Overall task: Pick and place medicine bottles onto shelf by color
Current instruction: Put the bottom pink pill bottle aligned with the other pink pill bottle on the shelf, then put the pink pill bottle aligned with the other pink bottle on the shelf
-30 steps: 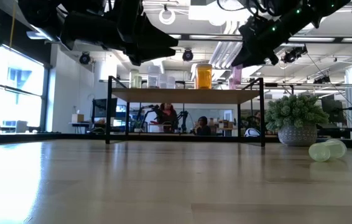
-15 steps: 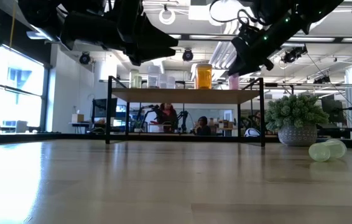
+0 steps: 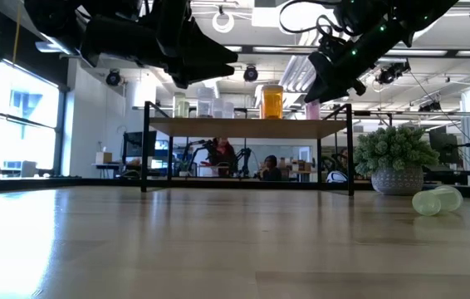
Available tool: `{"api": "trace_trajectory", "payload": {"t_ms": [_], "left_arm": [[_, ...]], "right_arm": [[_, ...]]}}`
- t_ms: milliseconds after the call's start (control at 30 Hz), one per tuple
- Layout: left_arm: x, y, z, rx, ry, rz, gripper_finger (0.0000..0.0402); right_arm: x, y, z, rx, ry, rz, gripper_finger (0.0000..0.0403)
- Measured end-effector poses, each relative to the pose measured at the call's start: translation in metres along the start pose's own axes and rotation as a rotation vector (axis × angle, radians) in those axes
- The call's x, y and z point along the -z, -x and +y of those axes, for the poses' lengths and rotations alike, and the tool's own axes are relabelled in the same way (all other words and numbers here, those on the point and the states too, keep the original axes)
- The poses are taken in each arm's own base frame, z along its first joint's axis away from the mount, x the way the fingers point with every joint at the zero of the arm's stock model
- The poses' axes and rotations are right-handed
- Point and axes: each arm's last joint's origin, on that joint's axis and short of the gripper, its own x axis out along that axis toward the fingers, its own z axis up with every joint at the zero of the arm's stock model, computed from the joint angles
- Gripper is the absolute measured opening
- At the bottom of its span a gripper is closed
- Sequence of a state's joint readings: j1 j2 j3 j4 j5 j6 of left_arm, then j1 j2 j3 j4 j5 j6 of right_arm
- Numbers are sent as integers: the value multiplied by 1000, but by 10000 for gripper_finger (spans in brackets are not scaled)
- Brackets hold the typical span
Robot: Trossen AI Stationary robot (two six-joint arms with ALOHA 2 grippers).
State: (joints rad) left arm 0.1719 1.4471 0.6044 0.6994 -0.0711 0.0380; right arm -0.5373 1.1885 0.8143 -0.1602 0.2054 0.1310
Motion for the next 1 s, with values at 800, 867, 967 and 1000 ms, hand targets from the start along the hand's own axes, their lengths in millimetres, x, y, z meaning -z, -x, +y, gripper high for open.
{"api": "trace_trajectory", "payload": {"t_ms": [800,867,967,1000], "left_arm": [[0,0,0,0,0,0,243],[0,0,0,0,0,0,243],[0,0,0,0,0,0,243],[0,0,0,0,0,0,243]], "right_arm": [[-5,12,-3,22,-33,-53,190],[-8,17,-3,18,-37,-72,190],[-11,25,-4,10,-44,-104,190],[-12,29,-5,7,-46,-116,190]]}}
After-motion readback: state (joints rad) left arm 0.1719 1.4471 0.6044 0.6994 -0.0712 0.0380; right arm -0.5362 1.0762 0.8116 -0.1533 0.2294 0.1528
